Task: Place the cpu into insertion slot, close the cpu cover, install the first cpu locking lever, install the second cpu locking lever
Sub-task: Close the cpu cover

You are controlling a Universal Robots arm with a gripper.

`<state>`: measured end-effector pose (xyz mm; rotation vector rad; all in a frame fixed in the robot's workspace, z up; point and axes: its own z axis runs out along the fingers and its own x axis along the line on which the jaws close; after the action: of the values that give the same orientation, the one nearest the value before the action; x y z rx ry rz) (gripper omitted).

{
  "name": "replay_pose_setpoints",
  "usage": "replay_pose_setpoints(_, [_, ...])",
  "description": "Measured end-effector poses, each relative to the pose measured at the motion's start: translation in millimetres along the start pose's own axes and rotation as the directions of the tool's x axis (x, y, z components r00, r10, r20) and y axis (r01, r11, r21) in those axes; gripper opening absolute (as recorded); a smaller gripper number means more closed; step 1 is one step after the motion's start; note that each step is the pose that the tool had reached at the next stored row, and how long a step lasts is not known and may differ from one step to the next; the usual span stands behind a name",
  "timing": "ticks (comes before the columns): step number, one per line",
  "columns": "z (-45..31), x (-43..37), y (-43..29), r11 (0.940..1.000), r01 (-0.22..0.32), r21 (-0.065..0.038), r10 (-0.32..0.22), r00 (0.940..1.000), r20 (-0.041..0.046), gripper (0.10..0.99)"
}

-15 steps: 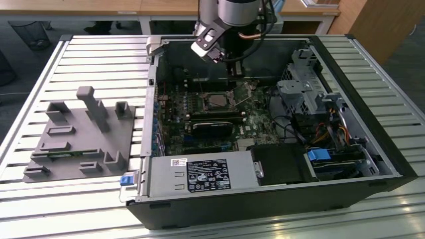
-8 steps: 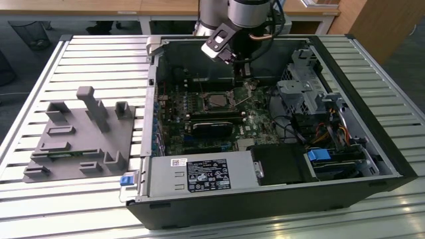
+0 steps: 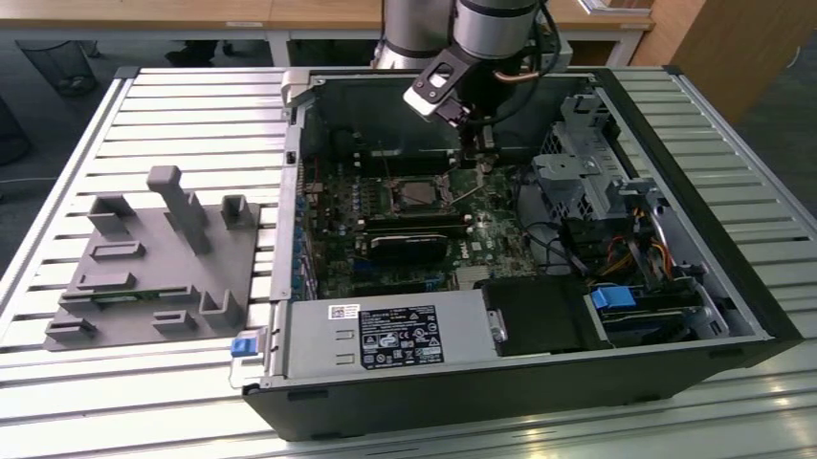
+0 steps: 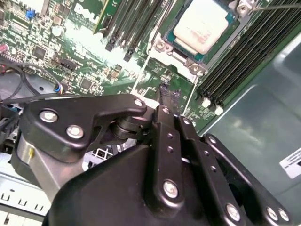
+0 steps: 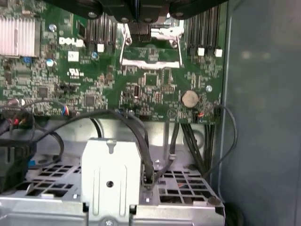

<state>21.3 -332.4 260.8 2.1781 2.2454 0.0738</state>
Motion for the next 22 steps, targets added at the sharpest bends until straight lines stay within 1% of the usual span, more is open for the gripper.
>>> replay_pose_setpoints(4, [3.3,3.2,6.3,1.0000,0.000,0.003,0.000,1.0000,-0.0001,0.106])
replay_pose_setpoints(7, [5.7,4.9,12.7,1.0000,0.000,0.006,0.000,1.0000,-0.0004,0.106])
replay_pose_setpoints(12, [8.7,5.8,22.6,1.0000,0.000,0.009,0.000,1.0000,-0.0002,0.106])
replay_pose_setpoints(18, [11.0,8.8,30.9,0.9999,0.001,0.012,-0.001,1.0000,-0.0003,0.106])
replay_pose_setpoints(22, [12.5,10.5,34.8,0.9999,0.001,0.013,-0.001,1.0000,-0.0005,0.106])
